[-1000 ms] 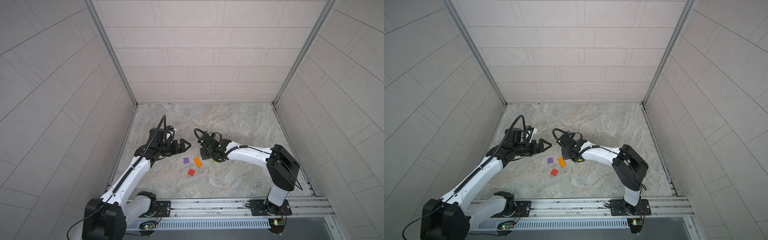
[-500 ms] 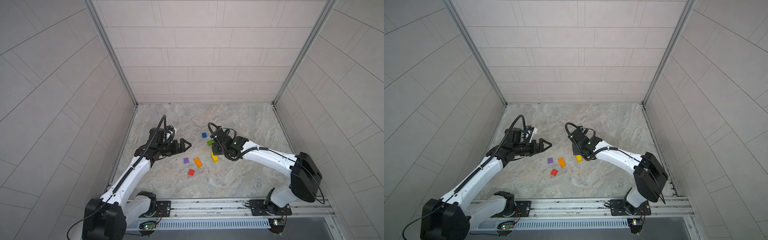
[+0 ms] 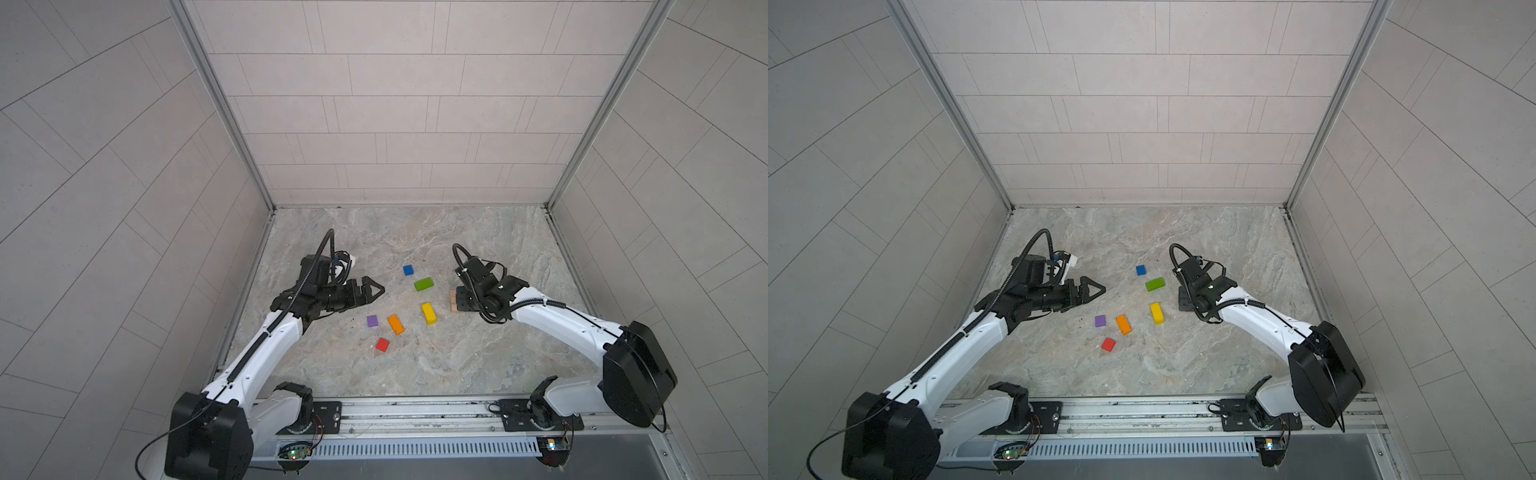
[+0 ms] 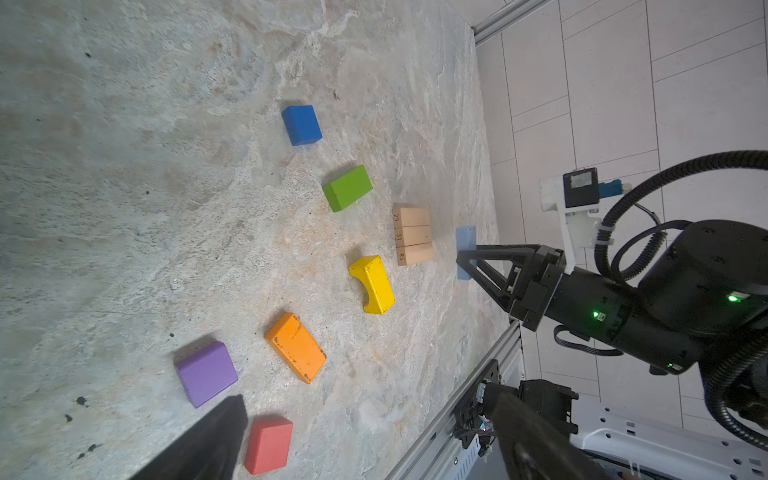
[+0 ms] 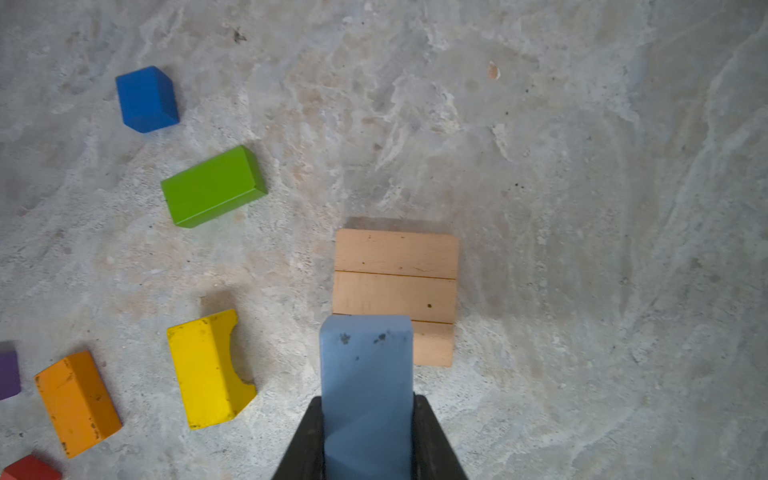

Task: Build the wood block tower
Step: 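Carry the light-blue bar over the three-bar wood stack, then lower the light-blue bar onto the wood stack and open the right gripper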

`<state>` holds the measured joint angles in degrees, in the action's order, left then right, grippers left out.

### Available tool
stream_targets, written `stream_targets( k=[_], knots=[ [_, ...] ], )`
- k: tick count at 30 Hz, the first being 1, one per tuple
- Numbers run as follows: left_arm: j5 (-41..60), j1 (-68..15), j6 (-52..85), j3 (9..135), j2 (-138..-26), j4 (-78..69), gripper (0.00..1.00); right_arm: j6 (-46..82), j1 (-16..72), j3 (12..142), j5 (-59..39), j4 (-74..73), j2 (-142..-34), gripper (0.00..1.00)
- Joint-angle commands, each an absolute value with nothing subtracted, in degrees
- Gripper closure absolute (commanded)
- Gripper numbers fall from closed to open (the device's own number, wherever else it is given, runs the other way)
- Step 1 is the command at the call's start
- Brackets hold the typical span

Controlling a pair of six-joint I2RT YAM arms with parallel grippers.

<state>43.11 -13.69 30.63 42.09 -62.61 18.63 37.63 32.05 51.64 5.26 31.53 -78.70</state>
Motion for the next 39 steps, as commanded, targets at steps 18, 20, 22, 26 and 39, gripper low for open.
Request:
stream_targets(
  k=[18, 20, 22, 26, 39],
  knots=[
    [43.7, -14.1, 30.7, 42.5, -62.8, 17.6, 0.00, 34.0, 27.1, 51.4, 2.5, 27.2, -84.7, 0.78],
    [43.7, -14.1, 30.7, 42.4, -62.8, 17.6, 0.00, 33.9, 27.1, 52.0, 2.5, 27.0, -85.5, 0.78],
    [43.7, -14.1, 30.7, 42.4, -62.7, 17.6, 0.00, 33.9, 26.9, 52.5, 2.7, 26.9, -86.2, 0.78],
    [43.7, -14.1, 30.6, 42.4, -62.7, 17.6, 0.00, 34.0, 26.7, 52.7, 2.7, 26.5, -87.2, 0.78],
    [43.9, -14.1, 30.6, 42.4, -62.4, 17.6, 0.00, 35.0, 25.8, 52.2, 3.1, 24.6, -88.8, 0.77]
  ],
)
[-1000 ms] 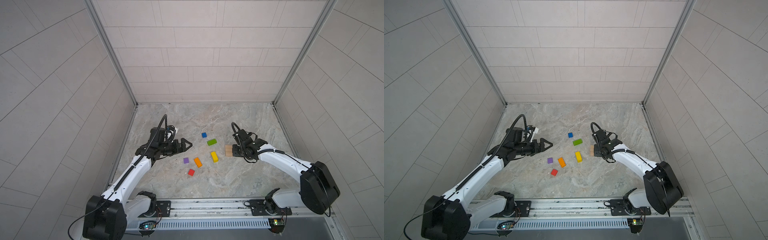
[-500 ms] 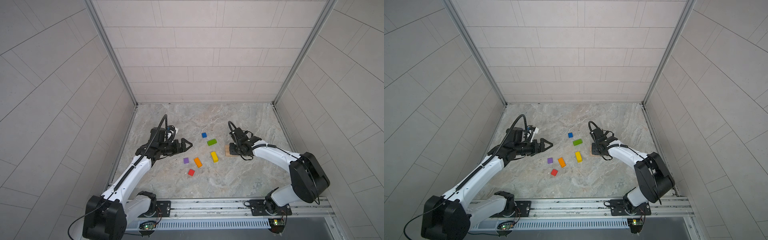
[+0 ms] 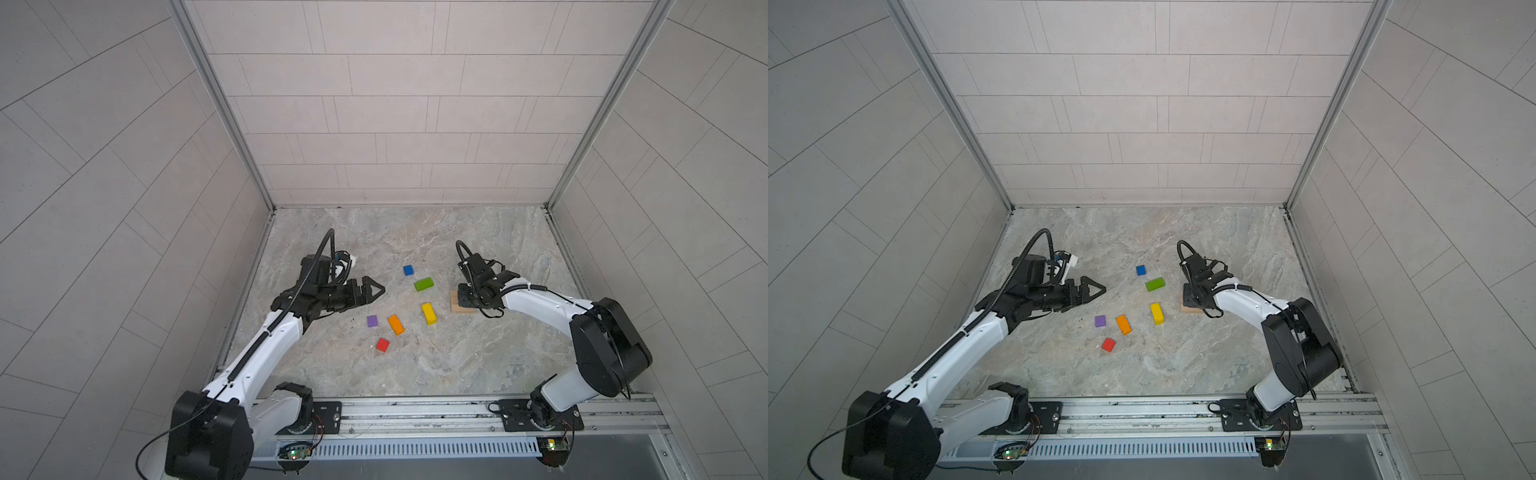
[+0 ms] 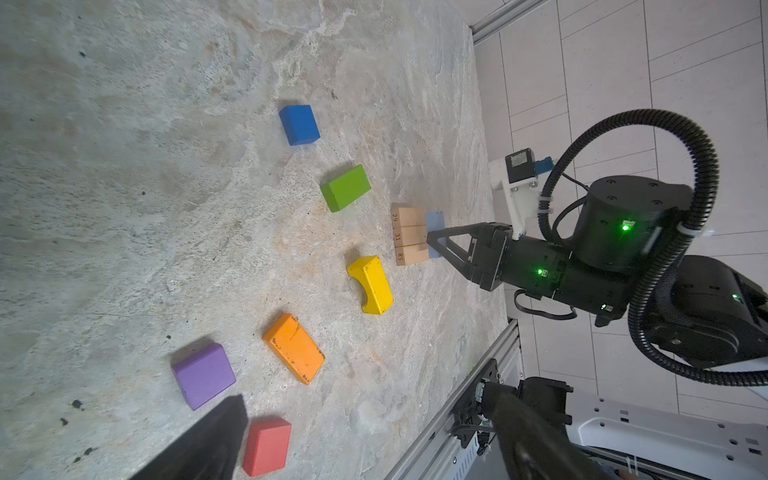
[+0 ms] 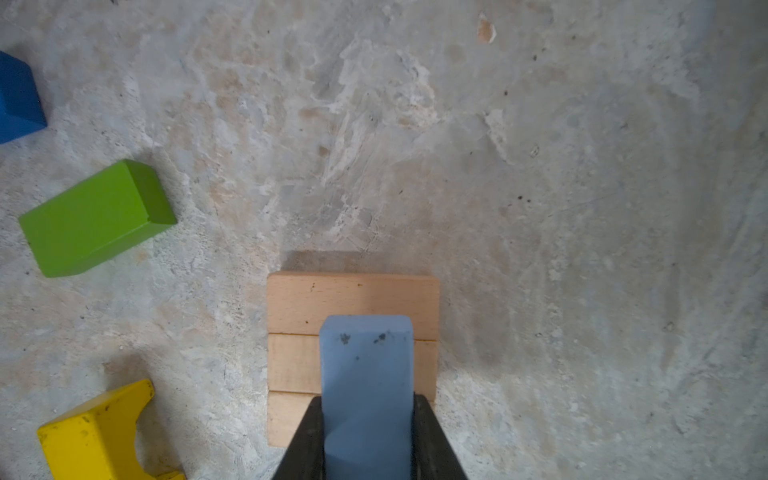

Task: Build the wood block tower
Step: 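Lower the light-blue bar onto the wood stack and open the right gripper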

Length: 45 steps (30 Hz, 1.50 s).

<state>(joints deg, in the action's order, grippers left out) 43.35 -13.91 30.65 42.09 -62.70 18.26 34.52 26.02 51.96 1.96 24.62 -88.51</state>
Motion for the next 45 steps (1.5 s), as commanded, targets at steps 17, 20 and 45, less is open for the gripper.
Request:
stream_targets(
  k=[17, 20, 45],
  knots=[
    [43.7, -14.1, 30.6, 42.2, -62.0, 17.6, 0.00, 37.9, 25.7, 51.4, 3.0, 23.6, -89.7, 0.76],
    [43.7, -14.1, 30.7, 42.2, -62.1, 17.6, 0.00, 38.5, 25.7, 51.2, 3.1, 23.4, -89.7, 0.76],
    [43.6, -14.1, 30.5, 42.2, -61.8, 17.6, 0.00, 38.8, 25.7, 50.8, 4.5, 22.9, -91.2, 0.71]
  ],
)
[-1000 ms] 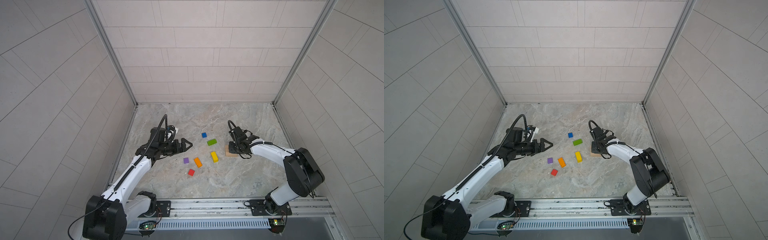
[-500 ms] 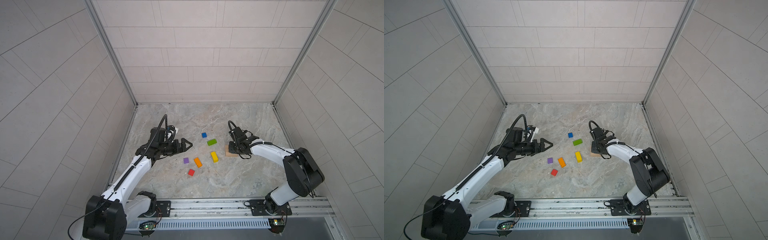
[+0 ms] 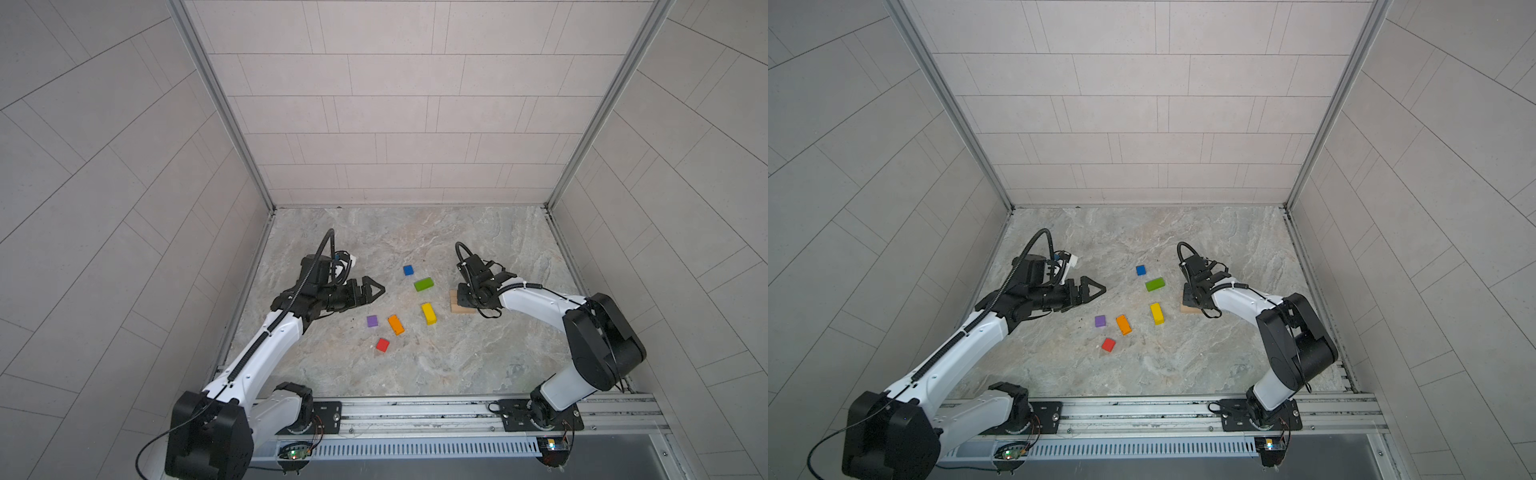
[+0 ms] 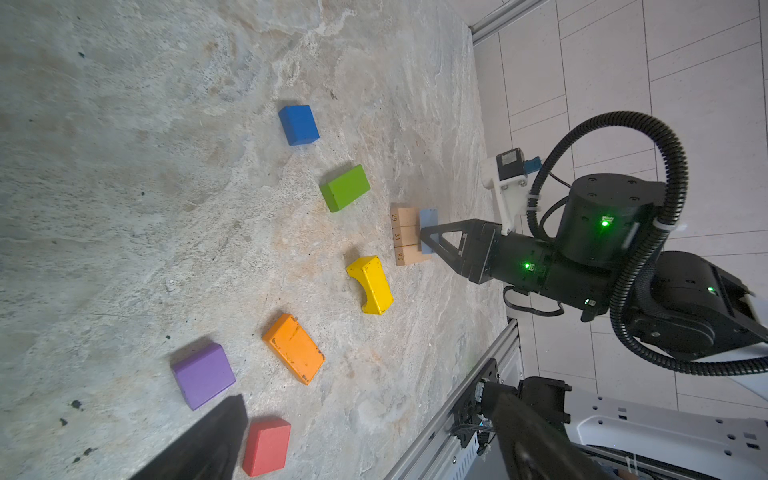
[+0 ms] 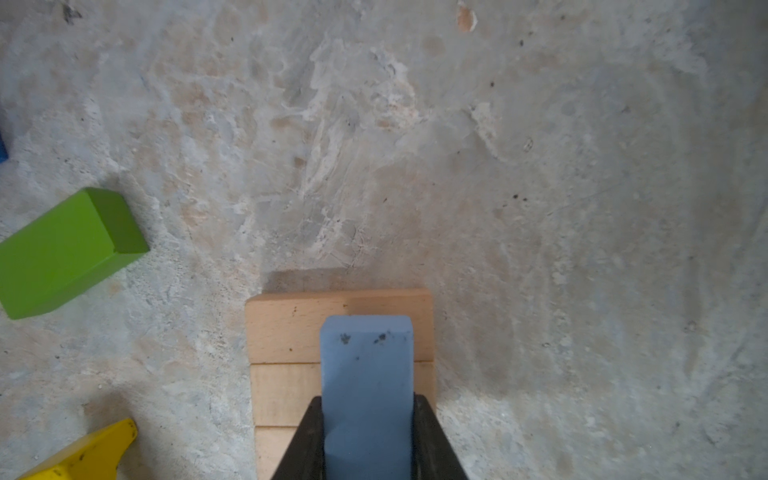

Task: Build the wood block tower
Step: 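Lower the light-blue bar onto the wood stack and open the right gripper, then raise the right gripper off the stack while the left gripper reaches toward the orange bar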

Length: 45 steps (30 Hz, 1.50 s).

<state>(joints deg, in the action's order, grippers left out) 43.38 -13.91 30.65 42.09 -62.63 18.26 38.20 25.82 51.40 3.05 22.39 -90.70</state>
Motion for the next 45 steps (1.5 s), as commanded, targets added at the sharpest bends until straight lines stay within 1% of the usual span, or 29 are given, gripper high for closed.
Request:
stream_targets(
  k=[1, 6, 20, 23, 26, 30, 35, 37, 39, 40, 42, 45],
  knots=[
    [43.6, -14.1, 30.6, 42.2, -61.7, 17.6, 0.00, 38.7, 25.7, 50.9, 4.5, 22.9, -91.2, 0.71],
    [43.6, -14.1, 30.6, 42.2, -61.6, 17.6, 0.00, 38.7, 25.7, 50.9, 4.8, 23.0, -91.4, 0.67],
    [43.5, -14.1, 30.6, 42.2, -61.6, 17.6, 0.00, 38.4, 25.8, 51.2, 4.9, 23.2, -91.2, 0.63],
    [43.5, -14.1, 30.6, 42.1, -61.6, 17.9, 0.00, 38.3, 25.8, 51.8, 4.9, 24.2, -90.6, 0.60],
    [42.4, -14.7, 30.2, 42.3, -61.2, 20.1, 0.00, 37.5, 25.7, 53.0, 5.0, 26.2, -88.5, 0.54],
    [37.4, -16.4, 31.6, 44.7, -60.8, 26.1, 0.00, 36.1, 25.7, 54.1, 5.4, 28.9, -83.7, 0.46],
    [27.3, -20.9, 36.5, 48.5, -59.0, 32.5, 0.02, 34.3, 25.7, 55.0, 4.1, 32.0, -78.6, 0.35],
    [26.2, -22.8, 40.1, 49.1, -59.3, 33.4, 0.02, 33.6, 25.7, 54.9, 3.9, 33.4, -76.8, 0.29],
    [24.1, -25.1, 44.2, 49.5, -59.7, 34.6, 0.02, 33.1, 25.7, 54.4, 3.6, 34.2, -74.7, 0.20],
    [22.5, -26.1, 46.0, 49.4, -59.9, 34.8, 0.03, 33.0, 25.7, 53.9, 3.3, 34.2, -73.7, 0.17],
    [20.0, -28.3, 49.8, 48.9, -60.6, 35.0, 0.04, 32.9, 25.7, 52.7, 2.5, 33.9, -71.6, 0.15],
    [16.0, -31.5, 55.2, 49.1, -62.4, 35.7, 0.07, 32.9, 25.7, 49.7, 1.3, 31.9, -68.0, 0.14]
  ],
)
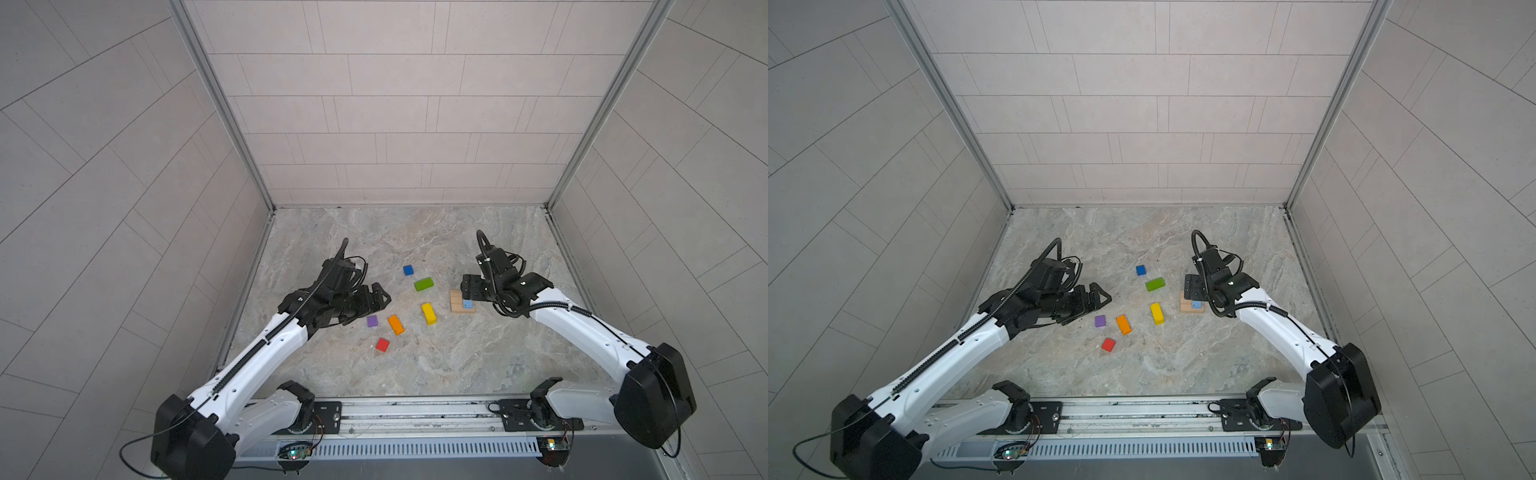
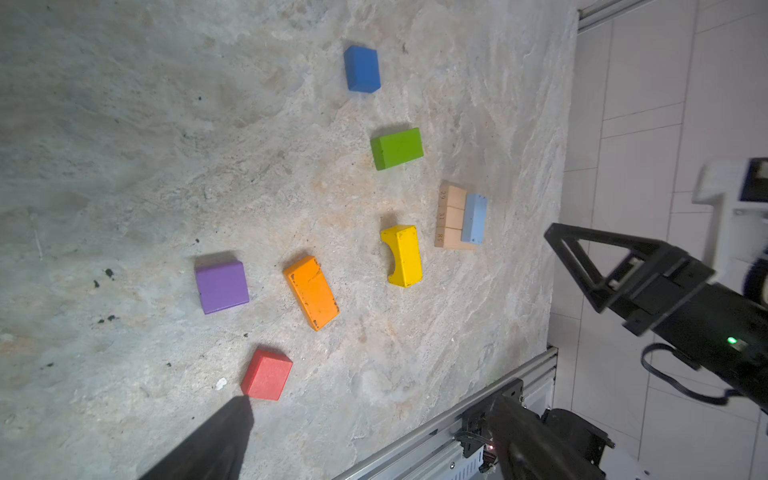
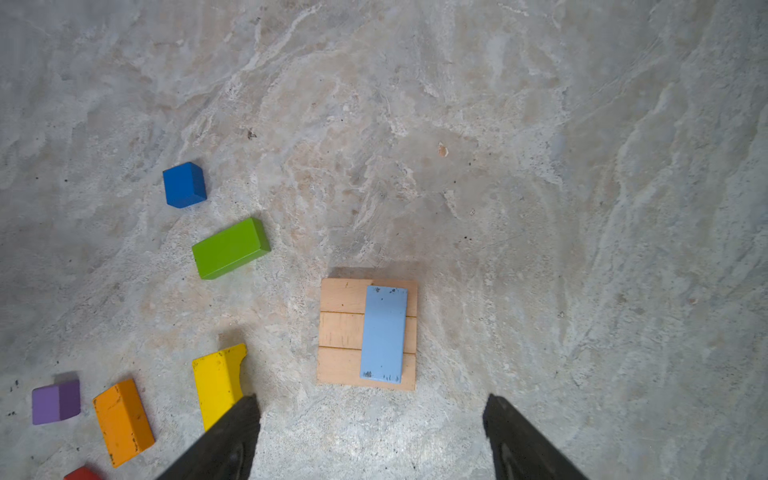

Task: Build the wood block tower
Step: 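Raise the right gripper off the stack while the left gripper reaches toward the orange bar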

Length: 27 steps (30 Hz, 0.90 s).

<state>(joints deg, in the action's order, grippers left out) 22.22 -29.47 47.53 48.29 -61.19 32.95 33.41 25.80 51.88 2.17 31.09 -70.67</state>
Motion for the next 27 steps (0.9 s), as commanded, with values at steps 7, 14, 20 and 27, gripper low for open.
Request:
stream_targets(
  k=[7, 14, 20, 27],
  knots=[
    [4.7, -38.9, 63.2, 52.2, -68.2, 39.2, 0.13, 34.5, 25.8, 42.8, -1.0, 27.4, -61.3, 0.14],
    [3.1, -41.0, 64.9, 54.1, -74.9, 38.1, 0.24, 34.9, 25.8, 41.1, -1.4, 27.6, -60.8, 0.14],
    [2.7, -42.1, 65.9, 53.5, -79.1, 34.8, 0.30, 36.5, 25.8, 40.4, -1.2, 26.9, -60.0, 0.14],
    [1.9, -44.6, 66.3, 53.9, -84.0, 30.2, 0.34, 37.2, 26.0, 40.3, -1.3, 26.4, -60.7, 0.14]
  ],
)
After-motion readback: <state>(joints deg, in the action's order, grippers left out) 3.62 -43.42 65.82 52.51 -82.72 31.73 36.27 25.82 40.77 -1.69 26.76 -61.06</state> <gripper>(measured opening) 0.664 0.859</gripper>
